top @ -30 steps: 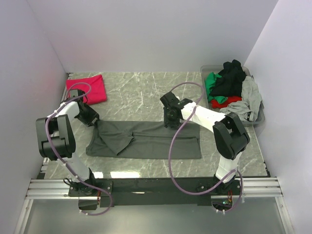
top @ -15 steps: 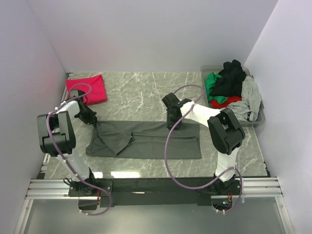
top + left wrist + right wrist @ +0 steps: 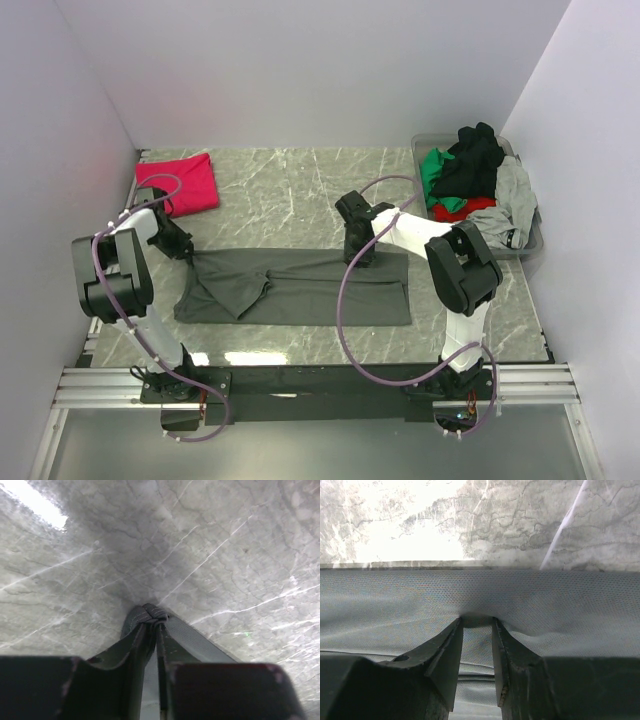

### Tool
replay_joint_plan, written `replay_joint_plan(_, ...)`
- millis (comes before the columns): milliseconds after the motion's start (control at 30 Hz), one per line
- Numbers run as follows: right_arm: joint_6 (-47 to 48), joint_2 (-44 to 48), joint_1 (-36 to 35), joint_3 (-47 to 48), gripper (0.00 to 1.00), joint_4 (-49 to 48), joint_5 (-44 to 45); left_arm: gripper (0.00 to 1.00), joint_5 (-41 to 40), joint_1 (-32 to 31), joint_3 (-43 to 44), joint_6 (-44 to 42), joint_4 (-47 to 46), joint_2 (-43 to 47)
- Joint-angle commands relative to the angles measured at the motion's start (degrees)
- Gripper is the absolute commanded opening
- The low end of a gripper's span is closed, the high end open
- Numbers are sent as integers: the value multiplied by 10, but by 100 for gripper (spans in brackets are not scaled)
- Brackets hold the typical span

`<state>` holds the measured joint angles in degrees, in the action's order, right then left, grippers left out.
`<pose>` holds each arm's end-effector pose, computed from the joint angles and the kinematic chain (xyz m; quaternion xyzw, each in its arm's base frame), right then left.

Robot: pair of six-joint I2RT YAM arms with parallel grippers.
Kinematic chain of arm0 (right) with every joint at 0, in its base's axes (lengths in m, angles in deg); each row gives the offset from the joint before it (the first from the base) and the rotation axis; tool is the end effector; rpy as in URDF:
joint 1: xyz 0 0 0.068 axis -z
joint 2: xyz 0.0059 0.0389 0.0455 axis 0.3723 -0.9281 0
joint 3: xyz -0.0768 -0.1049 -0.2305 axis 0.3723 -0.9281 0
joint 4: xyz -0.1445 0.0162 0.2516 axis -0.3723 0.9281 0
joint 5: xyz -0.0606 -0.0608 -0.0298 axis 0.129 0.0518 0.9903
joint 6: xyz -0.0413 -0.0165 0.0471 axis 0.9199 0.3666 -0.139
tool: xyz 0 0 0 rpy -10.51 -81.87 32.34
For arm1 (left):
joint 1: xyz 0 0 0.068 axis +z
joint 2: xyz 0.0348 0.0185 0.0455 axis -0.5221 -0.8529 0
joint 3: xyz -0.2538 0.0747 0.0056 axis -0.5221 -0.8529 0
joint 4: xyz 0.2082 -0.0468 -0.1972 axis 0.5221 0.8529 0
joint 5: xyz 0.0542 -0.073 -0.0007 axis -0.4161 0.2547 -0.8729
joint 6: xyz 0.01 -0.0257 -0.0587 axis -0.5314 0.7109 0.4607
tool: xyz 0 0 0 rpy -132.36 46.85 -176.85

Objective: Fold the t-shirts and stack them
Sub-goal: Fold the tshirt

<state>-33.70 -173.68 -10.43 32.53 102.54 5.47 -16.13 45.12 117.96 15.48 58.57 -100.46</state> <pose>0.3414 0.2102 0.1211 0.0322 0.9857 0.0501 0.1578 0.3562 0.0836 0.1192 -0.4386 0.8818 -0.0644 0.1608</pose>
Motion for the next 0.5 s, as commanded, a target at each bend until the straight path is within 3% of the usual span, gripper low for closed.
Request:
replay_joint_plan(0,-8,-30,9,-20,37,14,20,20,-29,9,2,-25,9,27)
replay_joint_plan(467,-9,-25,10,-29,37,13,22,36,-85,38,10,-64,32,57)
